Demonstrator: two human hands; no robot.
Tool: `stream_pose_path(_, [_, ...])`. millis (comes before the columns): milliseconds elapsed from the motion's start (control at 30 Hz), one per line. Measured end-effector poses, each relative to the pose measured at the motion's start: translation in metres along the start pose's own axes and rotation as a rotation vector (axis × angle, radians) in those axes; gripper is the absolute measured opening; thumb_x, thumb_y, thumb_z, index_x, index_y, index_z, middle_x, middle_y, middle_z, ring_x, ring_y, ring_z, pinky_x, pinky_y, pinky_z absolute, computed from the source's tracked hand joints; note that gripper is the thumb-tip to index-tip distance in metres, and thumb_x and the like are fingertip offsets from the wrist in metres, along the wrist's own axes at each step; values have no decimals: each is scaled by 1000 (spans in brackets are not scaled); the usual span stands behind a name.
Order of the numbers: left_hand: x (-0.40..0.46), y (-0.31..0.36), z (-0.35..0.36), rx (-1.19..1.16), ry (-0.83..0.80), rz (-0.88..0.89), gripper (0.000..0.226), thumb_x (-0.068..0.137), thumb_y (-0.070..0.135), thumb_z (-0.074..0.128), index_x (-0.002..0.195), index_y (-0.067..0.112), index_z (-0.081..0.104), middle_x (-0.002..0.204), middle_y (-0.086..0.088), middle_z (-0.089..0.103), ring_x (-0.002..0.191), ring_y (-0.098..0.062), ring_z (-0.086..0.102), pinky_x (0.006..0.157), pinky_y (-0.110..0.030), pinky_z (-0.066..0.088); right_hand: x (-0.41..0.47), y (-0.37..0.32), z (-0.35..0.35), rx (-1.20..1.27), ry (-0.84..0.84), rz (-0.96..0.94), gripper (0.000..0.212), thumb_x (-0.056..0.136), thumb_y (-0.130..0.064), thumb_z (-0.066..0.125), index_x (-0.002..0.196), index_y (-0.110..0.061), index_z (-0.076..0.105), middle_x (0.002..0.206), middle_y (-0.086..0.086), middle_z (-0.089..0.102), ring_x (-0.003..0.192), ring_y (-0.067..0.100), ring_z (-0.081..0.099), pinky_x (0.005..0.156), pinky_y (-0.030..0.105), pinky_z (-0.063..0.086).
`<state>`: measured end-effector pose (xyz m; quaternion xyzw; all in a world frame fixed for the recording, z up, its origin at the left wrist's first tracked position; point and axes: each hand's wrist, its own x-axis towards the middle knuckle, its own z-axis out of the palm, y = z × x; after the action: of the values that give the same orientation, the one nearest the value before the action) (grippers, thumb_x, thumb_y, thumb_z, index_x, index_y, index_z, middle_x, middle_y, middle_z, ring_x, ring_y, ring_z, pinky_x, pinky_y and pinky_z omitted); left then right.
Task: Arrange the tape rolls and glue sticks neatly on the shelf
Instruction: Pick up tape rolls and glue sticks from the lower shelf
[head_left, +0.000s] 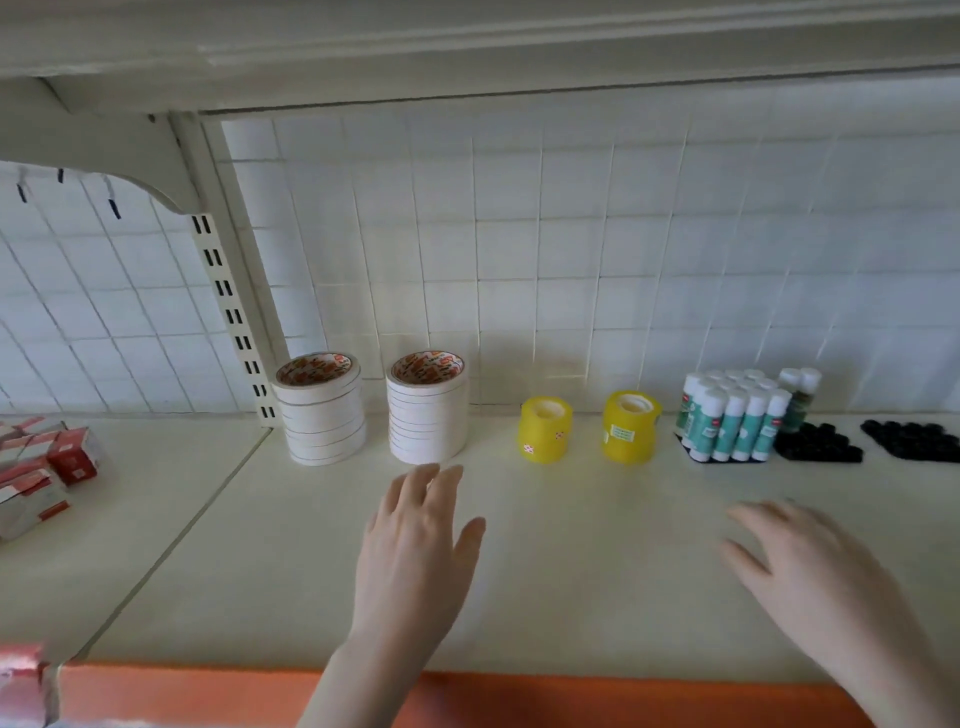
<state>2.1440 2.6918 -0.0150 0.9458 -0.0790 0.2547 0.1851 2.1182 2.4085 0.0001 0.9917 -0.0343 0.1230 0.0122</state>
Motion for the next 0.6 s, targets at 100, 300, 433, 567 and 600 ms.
stream_pose_path(100, [-6,19,10,-75,-94,31,52,81,31,69,127,16,54,130,-5,53,122,-27,47,97,-39,41,-29,26,5,68,167,175,31,64,-17,82,89,-5,70,79,15,65,70,37,62,59,43,54])
stream_pose_path(300, [-12,86,36,-215,-223,125,52,87,38,59,135,23,47,141,2,42,133,-18,33,105,-31,31,-82,73,-1,25,278,350,34,65,-18,82,94,-8,70,83,15,66,76,37,62,66,44,51])
stream_pose_path(433, [-16,148,55,-239,-263,231,49,81,32,68,126,16,56,133,-7,52,126,-28,43,100,-39,38,-117,128,-10,38,291,473,34,78,-29,71,107,-11,66,96,10,65,90,34,59,74,43,50])
stream_pose_path(567, [-23,227,77,-248,-280,344,49,82,31,68,127,15,56,133,-10,51,125,-30,43,100,-40,38,-150,201,-17,77,268,558,46,87,-42,52,126,-17,55,117,5,58,109,27,53,88,41,45])
stream_pose_path(600, [-27,252,83,-262,-282,363,49,83,31,67,127,15,55,134,-9,50,126,-29,42,101,-40,37,-159,223,-18,78,255,586,48,89,-45,48,130,-20,51,123,3,55,115,24,50,92,39,43])
